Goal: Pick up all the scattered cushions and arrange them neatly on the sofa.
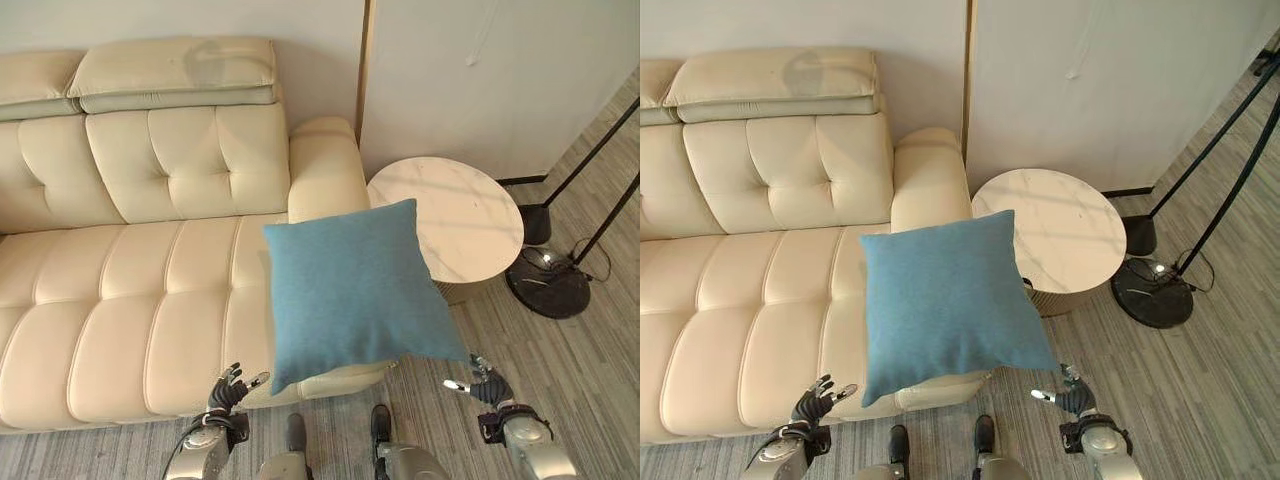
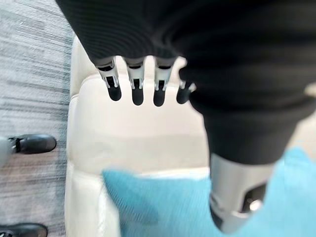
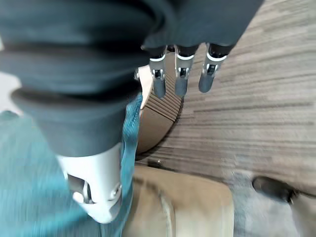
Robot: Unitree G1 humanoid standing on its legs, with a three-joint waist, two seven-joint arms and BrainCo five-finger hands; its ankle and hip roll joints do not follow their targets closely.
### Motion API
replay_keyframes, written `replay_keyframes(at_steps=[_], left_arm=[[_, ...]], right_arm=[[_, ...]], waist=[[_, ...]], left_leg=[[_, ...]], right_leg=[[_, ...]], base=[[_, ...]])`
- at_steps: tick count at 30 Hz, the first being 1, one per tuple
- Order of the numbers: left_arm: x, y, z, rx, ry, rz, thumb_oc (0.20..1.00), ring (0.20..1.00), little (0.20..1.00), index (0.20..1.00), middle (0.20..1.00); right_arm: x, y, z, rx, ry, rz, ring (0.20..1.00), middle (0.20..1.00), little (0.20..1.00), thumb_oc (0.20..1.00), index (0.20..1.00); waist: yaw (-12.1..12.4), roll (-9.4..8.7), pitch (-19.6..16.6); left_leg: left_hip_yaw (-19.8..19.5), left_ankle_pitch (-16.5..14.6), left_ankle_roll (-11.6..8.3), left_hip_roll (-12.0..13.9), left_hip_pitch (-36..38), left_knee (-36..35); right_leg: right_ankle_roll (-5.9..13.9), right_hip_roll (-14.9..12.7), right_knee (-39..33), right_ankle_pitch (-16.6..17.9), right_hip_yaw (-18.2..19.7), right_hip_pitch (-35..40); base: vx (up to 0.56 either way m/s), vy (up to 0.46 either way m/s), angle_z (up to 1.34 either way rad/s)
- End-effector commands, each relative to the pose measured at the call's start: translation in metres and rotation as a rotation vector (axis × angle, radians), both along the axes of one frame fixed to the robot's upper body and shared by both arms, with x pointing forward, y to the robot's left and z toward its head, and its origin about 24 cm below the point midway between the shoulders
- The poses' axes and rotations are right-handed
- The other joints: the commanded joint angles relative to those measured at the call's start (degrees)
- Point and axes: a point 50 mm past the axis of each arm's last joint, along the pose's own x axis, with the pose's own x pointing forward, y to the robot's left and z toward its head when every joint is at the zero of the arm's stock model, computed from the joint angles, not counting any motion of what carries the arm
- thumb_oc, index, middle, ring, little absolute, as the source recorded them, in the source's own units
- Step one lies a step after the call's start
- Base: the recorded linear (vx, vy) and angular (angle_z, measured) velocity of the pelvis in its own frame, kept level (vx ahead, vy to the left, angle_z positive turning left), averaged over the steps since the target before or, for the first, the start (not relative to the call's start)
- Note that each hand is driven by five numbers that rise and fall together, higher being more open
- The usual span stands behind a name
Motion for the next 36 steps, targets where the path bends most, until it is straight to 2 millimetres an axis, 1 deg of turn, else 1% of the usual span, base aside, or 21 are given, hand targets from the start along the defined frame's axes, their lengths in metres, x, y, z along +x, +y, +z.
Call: replay_keyframes(at_steps=[1,3,5,11,14,16,17,19,20,21,22,23,26,27,29,30,32,33,34,35,36], left_arm=[[0.01,0.021,0.017,0.086,-0.072,-0.002,1.0,1.0,1.0,1.0,1.0],[0.012,0.023,0.019,0.092,-0.085,-0.005,1.0,1.0,1.0,1.0,1.0],[0.015,0.028,0.025,0.101,-0.108,0.003,1.0,1.0,1.0,1.0,1.0],[0.018,0.03,0.027,0.103,-0.118,0.011,1.0,1.0,1.0,1.0,1.0],[0.029,0.034,0.031,0.11,-0.122,0.008,1.0,1.0,1.0,1.0,1.0],[0.039,0.038,0.034,0.118,-0.129,0.009,1.0,1.0,1.0,1.0,1.0],[0.039,0.038,0.035,0.118,-0.13,0.009,1.0,1.0,1.0,1.0,1.0],[0.051,0.041,0.04,0.116,-0.146,0.02,1.0,1.0,1.0,1.0,1.0],[0.062,0.042,0.044,0.103,-0.159,0.049,1.0,1.0,1.0,1.0,1.0],[0.062,0.042,0.044,0.102,-0.16,0.05,1.0,1.0,1.0,1.0,1.0],[0.065,0.041,0.043,0.088,-0.159,0.07,1.0,1.0,1.0,1.0,1.0],[0.072,0.037,0.044,0.078,-0.169,0.089,1.0,1.0,1.0,1.0,1.0],[0.078,0.03,0.044,0.058,-0.174,0.097,1.0,1.0,1.0,1.0,1.0],[0.086,0.021,0.046,0.037,-0.186,0.097,1.0,1.0,1.0,1.0,1.0],[0.091,0.018,0.049,0.034,-0.197,0.096,1.0,1.0,1.0,1.0,1.0],[0.103,0.013,0.056,0.033,-0.221,0.086,1.0,1.0,1.0,1.0,1.0],[0.119,0.008,0.068,0.036,-0.261,0.077,1.0,1.0,1.0,1.0,1.0],[0.137,-0.002,0.082,0.024,-0.307,0.066,1.0,1.0,1.0,1.0,1.0],[0.137,-0.002,0.082,0.024,-0.307,0.066,1.0,1.0,1.0,1.0,1.0],[0.159,-0.013,0.105,0.026,-0.372,0.035,1.0,1.0,1.0,1.0,1.0],[0.169,-0.016,0.116,0.029,-0.399,0.021,1.0,1.0,1.0,1.0,1.0]], right_arm=[[0.018,0.008,0.015,-0.003,-0.095,0.051,1.0,1.0,1.0,1.0,1.0],[0.018,0.009,0.015,0.002,-0.095,0.05,1.0,1.0,1.0,1.0,1.0],[0.014,0.006,0.011,-0.002,-0.073,0.035,1.0,1.0,1.0,1.0,1.0],[0.013,-0.011,0.011,-0.071,-0.05,-0.001,1.0,1.0,1.0,1.0,1.0],[0.026,-0.027,0.02,-0.166,-0.041,0.033,1.0,1.0,1.0,1.0,1.0],[0.041,-0.036,0.032,-0.223,-0.06,0.066,1.0,1.0,1.0,1.0,1.0],[0.041,-0.036,0.032,-0.224,-0.061,0.067,1.0,1.0,1.0,1.0,1.0],[0.06,-0.041,0.047,-0.273,-0.097,0.088,1.0,1.0,1.0,1.0,1.0],[0.077,-0.042,0.06,-0.307,-0.132,0.106,1.0,1.0,1.0,1.0,1.0],[0.078,-0.042,0.061,-0.308,-0.133,0.106,1.0,1.0,1.0,1.0,1.0],[0.085,-0.039,0.064,-0.319,-0.142,0.122,1.0,1.0,1.0,1.0,1.0],[0.097,-0.029,0.068,-0.316,-0.16,0.141,1.0,1.0,1.0,1.0,1.0],[0.105,-0.013,0.067,-0.285,-0.17,0.158,1.0,1.0,1.0,1.0,1.0],[0.114,0.006,0.068,-0.24,-0.2,0.174,1.0,1.0,1.0,1.0,1.0],[0.119,0.013,0.07,-0.225,-0.214,0.177,1.0,1.0,1.0,1.0,1.0],[0.129,0.026,0.077,-0.212,-0.247,0.195,1.0,1.0,1.0,1.0,1.0],[0.143,0.04,0.09,-0.202,-0.3,0.215,1.0,1.0,1.0,1.0,1.0],[0.159,0.056,0.106,-0.184,-0.365,0.228,1.0,1.0,1.0,1.0,1.0],[0.159,0.056,0.106,-0.184,-0.366,0.228,1.0,1.0,1.0,1.0,1.0],[0.178,0.074,0.133,-0.158,-0.455,0.242,1.0,1.0,1.0,1.0,1.0],[0.186,0.084,0.144,-0.141,-0.493,0.248,1.0,1.0,1.0,1.0,1.0]], waist=[[0.0,-1.12,-1.67],[-0.28,-1.12,-1.63],[-0.77,-1.14,-1.1],[-1.27,-1.85,-1.91],[-1.08,-2.36,-2.72],[-1.01,-2.56,-3.03],[-1.04,-2.54,-2.97],[-1.09,-2.55,-2.95],[-1.1,-2.56,-2.85],[-1.14,-2.55,-2.81],[-1.08,-2.48,-2.72],[-0.94,-2.46,-2.34],[-0.76,-2.5,-1.88],[-0.57,-2.63,-0.58],[-0.44,-2.71,0.37],[-0.3,-2.82,2.06],[-0.21,-3.06,3.84],[-0.24,-3.21,5.05],[-0.26,-3.21,5.0],[-0.5,-3.35,6.13],[-0.6,-3.43,6.5]], left_leg=[[-1.46,-3.03,-1.51,1.4,-2.13,1.85],[-1.0,-3.26,-1.41,1.34,-1.37,1.43],[-0.32,-3.92,-1.33,0.86,0.0,1.21],[-0.2,-4.66,-1.56,0.61,2.0,0.82],[-0.95,-4.45,-2.03,0.89,2.82,-0.22],[-1.26,-4.45,-2.26,0.92,2.98,-0.6],[-1.29,-4.46,-2.27,0.92,2.99,-0.6],[-1.41,-4.41,-2.51,1.03,2.78,-0.72],[-1.57,-4.37,-2.73,1.24,2.42,-0.75],[-1.59,-4.37,-2.74,1.25,2.4,-0.74],[-1.63,-4.34,-2.84,1.3,2.13,-0.74],[-1.86,-4.21,-3.02,1.48,1.34,-0.71],[-2.08,-4.0,-3.14,1.68,-0.03,-0.57],[-2.46,-3.72,-3.16,1.84,-2.13,-0.14],[-2.62,-3.61,-3.15,1.96,-3.59,0.44],[-2.94,-3.31,-3.15,2.07,-6.31,1.43],[-3.07,-3.22,-3.21,2.16,-9.78,3.11],[-3.29,-2.82,-3.3,2.08,-13.84,4.99],[-3.3,-2.84,-3.3,2.08,-13.94,5.04],[-3.27,-2.42,-3.47,1.97,-17.02,6.25],[-3.3,-2.25,-3.55,1.94,-17.92,6.55]], right_leg=[[5.22,-2.26,5.11,-8.07,0.52,4.76],[5.08,-1.79,5.2,-7.3,0.58,3.34],[4.66,-1.34,1.9,-5.85,-0.6,1.36],[4.97,-1.3,-3.05,-4.59,-0.01,3.72],[4.69,-1.05,-4.53,-5.11,-0.8,5.69],[4.66,-0.93,-4.91,-5.21,-0.95,6.07],[4.66,-0.93,-4.92,-5.22,-0.98,6.1],[4.64,-0.84,-5.22,-5.28,-1.16,6.08],[4.59,-0.71,-5.48,-5.25,-1.21,5.82],[4.59,-0.71,-5.47,-5.25,-1.23,5.81],[4.55,-0.64,-5.58,-5.25,-1.16,5.54],[4.46,-0.48,-5.75,-5.24,-1.14,4.87],[4.31,-0.35,-5.58,-5.22,-1.14,3.52],[4.11,-0.2,-5.07,-5.07,-0.75,1.27],[3.99,-0.15,-4.59,-4.98,-0.6,-0.1],[3.73,-0.13,-3.51,-4.71,-0.33,-2.85],[3.44,-0.12,-2.2,-4.41,-0.06,-6.03],[3.18,-0.25,-0.87,-3.9,0.12,-9.88],[3.18,-0.25,-0.83,-3.91,0.12,-9.98],[3.0,-0.28,0.16,-3.41,0.26,-12.86],[2.93,-0.31,0.45,-3.3,0.3,-13.69]], base=[[0.02,0.068,-0.17],[0.07,0.049,-0.25],[0.1,0.045,-0.34],[0.1,-0.022,-0.07],[0.12,-0.082,0.0],[0.08,-0.073,0.09],[0.05,-0.053,0.17],[0.05,-0.065,0.07],[0.03,-0.062,0.01],[0.02,-0.052,0.03],[0.0,-0.043,0.05],[0.0,-0.058,0.06],[-0.04,-0.039,0.08],[-0.14,-0.062,0.11],[-0.14,-0.045,0.07],[-0.15,-0.034,0.05],[-0.2,-0.037,0.08],[-0.16,-0.022,0.04],[-0.18,-0.024,0.01],[-0.09,-0.012,-0.03],[-0.12,-0.011,-0.02]])
